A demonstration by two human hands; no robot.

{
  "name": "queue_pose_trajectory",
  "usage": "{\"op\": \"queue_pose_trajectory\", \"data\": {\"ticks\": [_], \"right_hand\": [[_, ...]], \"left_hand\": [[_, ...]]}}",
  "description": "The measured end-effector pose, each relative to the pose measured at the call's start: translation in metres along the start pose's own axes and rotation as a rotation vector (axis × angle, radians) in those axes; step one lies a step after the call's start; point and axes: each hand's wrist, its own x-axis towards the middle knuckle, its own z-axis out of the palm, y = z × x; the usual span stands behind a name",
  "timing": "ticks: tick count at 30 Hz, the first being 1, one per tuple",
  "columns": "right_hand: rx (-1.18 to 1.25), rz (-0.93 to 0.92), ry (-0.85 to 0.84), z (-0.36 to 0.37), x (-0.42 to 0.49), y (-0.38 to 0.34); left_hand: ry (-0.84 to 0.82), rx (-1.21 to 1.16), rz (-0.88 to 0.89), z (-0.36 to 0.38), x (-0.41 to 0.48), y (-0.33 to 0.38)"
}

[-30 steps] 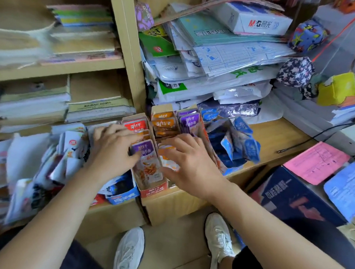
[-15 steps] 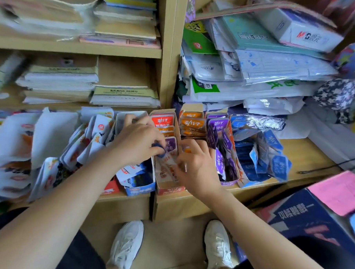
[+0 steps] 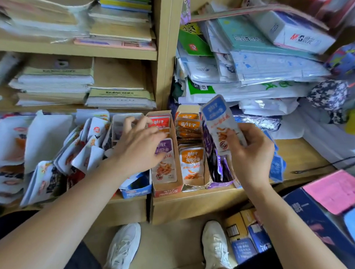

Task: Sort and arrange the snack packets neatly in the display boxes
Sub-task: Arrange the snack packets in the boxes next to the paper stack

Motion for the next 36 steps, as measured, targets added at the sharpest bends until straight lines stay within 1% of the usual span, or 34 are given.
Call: {"op": "queue_pose_trajectory", "data": {"ticks": [2,4,7,11,14,17,19,21,24,26,31,36], "right_hand": [[0.027,0.069,0.028,-0.003,0.005,0.005],[0.061,0.161,0.048,-0.004,0.009,0.009],[0.119,0.255,0.104,-0.010,0.016,0.015],[0.130,0.311,0.133,-0.020,0.024,0.025],[0.149,0.329,0.126,-0.022,0.025,0.028],[0.169,0.327,0.106,-0.022,0.024,0.027],[0.169,0.311,0.099,-0.021,0.023,0.025],[0.165,0.297,0.107,-0.021,0.023,0.023],[0.176,0.295,0.144,-0.025,0.024,0.022],[0.170,0.292,0.173,-0.031,0.024,0.023],[0.180,0.302,0.219,-0.045,0.025,0.029],[0.198,0.316,0.290,-0.060,0.026,0.034]], "left_hand": [[-0.084,0.077,0.000,0.005,0.001,0.004],[-0.132,0.123,-0.010,0.007,0.002,0.005],[-0.129,0.078,-0.045,0.006,0.006,0.006],[0.018,-0.188,-0.098,0.002,0.006,0.000],[0.089,-0.277,-0.109,-0.001,0.003,-0.002],[0.281,-0.421,-0.167,-0.013,0.002,-0.003],[0.416,-0.542,-0.234,-0.020,0.001,-0.007],[0.516,-0.667,-0.311,-0.025,0.000,-0.009],[0.692,-0.783,-0.323,-0.032,0.002,-0.007],[0.730,-0.873,-0.309,-0.035,0.006,-0.001],[0.702,-1.036,-0.234,-0.033,0.019,0.035],[0.747,-0.991,-0.149,-0.029,0.041,0.073]]}}
